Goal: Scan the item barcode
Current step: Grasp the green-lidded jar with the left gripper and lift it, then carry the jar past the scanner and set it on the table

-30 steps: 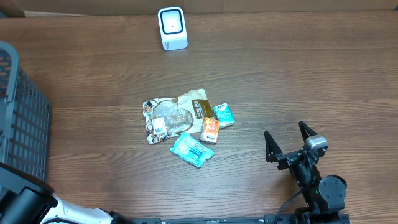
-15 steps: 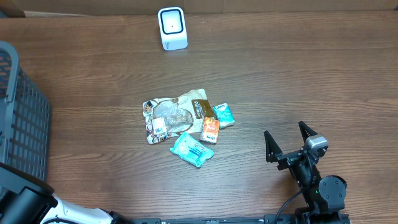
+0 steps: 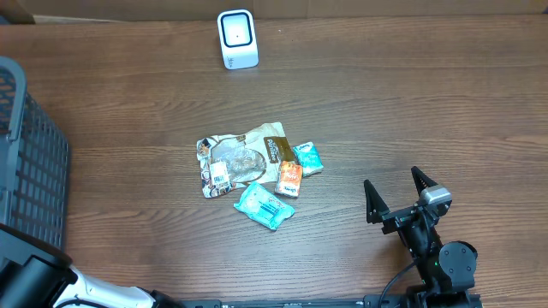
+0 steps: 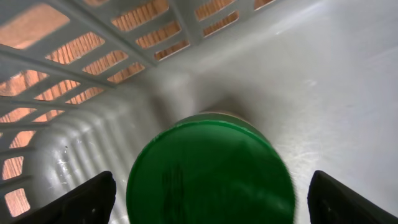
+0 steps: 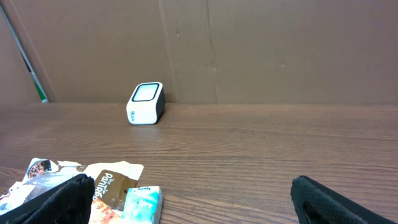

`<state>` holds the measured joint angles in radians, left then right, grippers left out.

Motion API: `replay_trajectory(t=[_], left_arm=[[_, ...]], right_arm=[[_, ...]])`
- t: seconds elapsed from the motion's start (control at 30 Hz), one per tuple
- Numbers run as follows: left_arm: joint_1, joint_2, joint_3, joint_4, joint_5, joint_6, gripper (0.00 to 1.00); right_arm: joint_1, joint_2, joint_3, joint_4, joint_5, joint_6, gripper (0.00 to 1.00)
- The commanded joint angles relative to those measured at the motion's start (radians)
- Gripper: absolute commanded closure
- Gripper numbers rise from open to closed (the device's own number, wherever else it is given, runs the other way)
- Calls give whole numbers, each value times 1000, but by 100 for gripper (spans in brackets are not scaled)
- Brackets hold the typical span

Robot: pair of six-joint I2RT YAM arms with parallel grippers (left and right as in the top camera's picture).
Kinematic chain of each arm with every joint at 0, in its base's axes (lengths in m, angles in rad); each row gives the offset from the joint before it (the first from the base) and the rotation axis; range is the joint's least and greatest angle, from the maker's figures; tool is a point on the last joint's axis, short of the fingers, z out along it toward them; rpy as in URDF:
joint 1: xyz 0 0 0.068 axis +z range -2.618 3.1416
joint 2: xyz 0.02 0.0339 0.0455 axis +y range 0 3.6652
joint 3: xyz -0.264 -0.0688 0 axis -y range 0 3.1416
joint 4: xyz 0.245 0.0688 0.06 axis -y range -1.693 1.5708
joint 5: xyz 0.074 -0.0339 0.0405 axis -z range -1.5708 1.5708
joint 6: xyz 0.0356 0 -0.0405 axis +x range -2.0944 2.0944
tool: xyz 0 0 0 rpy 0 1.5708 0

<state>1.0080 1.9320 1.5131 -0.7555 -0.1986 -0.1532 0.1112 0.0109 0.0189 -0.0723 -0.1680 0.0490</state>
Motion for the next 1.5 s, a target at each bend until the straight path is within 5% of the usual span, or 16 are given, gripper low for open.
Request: replay_trajectory(t=[0.0, 0.23, 0.4, 0.53, 1.0, 1.47], left_arm=[[8, 40, -7, 2, -14, 3, 18], [5, 52, -7, 38, -10, 3, 24], [5, 52, -7, 47, 4, 3, 48], [4, 50, -2, 42, 71, 3, 54], [-54, -34, 327, -184, 188, -19, 57], [-199, -336, 660, -399, 480, -52, 52]], right_arm=[[-4, -8, -11, 3, 10, 3, 0], [-4, -8, -11, 3, 10, 3, 0], [-4, -8, -11, 3, 10, 3, 0], [-4, -8, -11, 3, 10, 3, 0], [-4, -8, -11, 3, 10, 3, 0], [-4, -8, -11, 3, 10, 3, 0]])
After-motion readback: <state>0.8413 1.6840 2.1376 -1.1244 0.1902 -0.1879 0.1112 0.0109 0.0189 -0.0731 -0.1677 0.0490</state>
